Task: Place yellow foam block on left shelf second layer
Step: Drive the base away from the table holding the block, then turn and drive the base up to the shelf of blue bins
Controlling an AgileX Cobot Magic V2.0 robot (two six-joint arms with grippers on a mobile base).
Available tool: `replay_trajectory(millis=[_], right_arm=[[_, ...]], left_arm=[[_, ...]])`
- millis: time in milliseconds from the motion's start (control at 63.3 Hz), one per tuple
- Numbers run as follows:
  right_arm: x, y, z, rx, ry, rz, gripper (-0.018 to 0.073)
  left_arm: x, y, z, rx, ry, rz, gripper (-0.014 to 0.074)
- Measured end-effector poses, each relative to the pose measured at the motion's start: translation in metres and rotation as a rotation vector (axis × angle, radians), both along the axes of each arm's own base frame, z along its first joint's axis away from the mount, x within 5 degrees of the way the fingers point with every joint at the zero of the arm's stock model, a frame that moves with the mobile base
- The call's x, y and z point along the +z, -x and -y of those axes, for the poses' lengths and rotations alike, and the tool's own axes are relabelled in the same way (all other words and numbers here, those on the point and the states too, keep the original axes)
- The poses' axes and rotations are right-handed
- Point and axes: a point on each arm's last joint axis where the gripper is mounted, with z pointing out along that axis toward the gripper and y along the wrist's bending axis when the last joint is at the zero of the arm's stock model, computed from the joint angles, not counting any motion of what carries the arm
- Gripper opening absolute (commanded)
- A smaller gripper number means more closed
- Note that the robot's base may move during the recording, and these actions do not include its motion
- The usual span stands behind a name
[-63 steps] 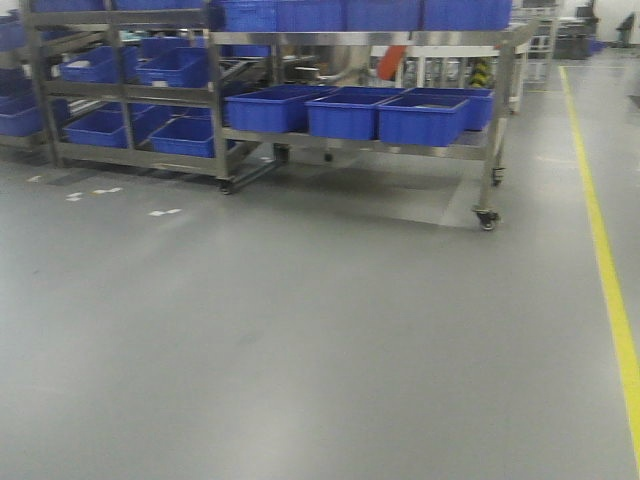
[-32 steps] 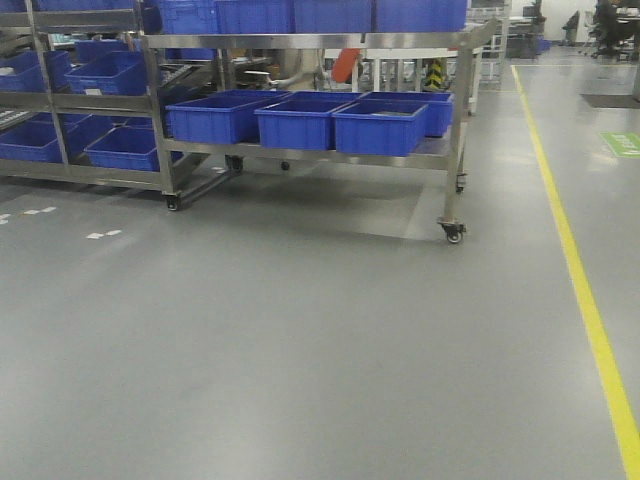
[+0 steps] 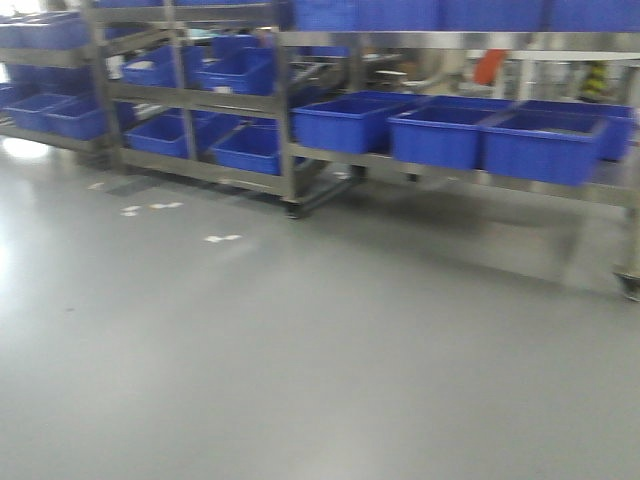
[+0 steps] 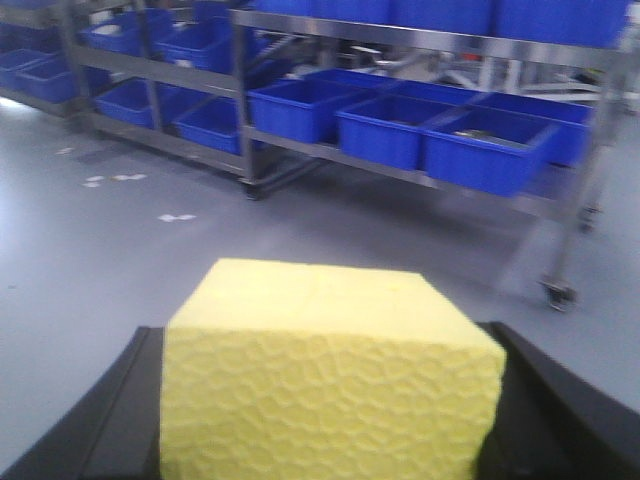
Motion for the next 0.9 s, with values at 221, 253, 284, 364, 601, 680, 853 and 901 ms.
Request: replay_trajectory(millis=[221,253,284,364,601,680,853,901], right_arm=[[0.0,0.0,0.0,0.0,0.0,0.0,0.0328],[0.0,0.0,0.0,0.0,0.0,0.0,0.0328],[0.0,0.0,0.0,0.0,0.0,0.0,0.0328],[0.0,0.0,0.0,0.0,0.0,0.0,0.0328],[0.0,0.0,0.0,0.0,0.0,0.0,0.0328],[0.0,0.0,0.0,0.0,0.0,0.0,0.0328],[0.0,0.0,0.0,0.0,0.0,0.0,0.0328],[0.0,0.0,0.0,0.0,0.0,0.0,0.0328]], left_arm=[[0.0,0.0,0.0,0.0,0.0,0.0,0.0137],[0.0,0.0,0.0,0.0,0.0,0.0,0.0137],[0.0,0.0,0.0,0.0,0.0,0.0,0.0137],[0.0,0.0,0.0,0.0,0.0,0.0,0.0137],[0.0,0.0,0.0,0.0,0.0,0.0,0.0137],[0.0,0.0,0.0,0.0,0.0,0.0,0.0137],[0.0,0.0,0.0,0.0,0.0,0.0,0.0137],[0.0,0.0,0.0,0.0,0.0,0.0,0.0137]])
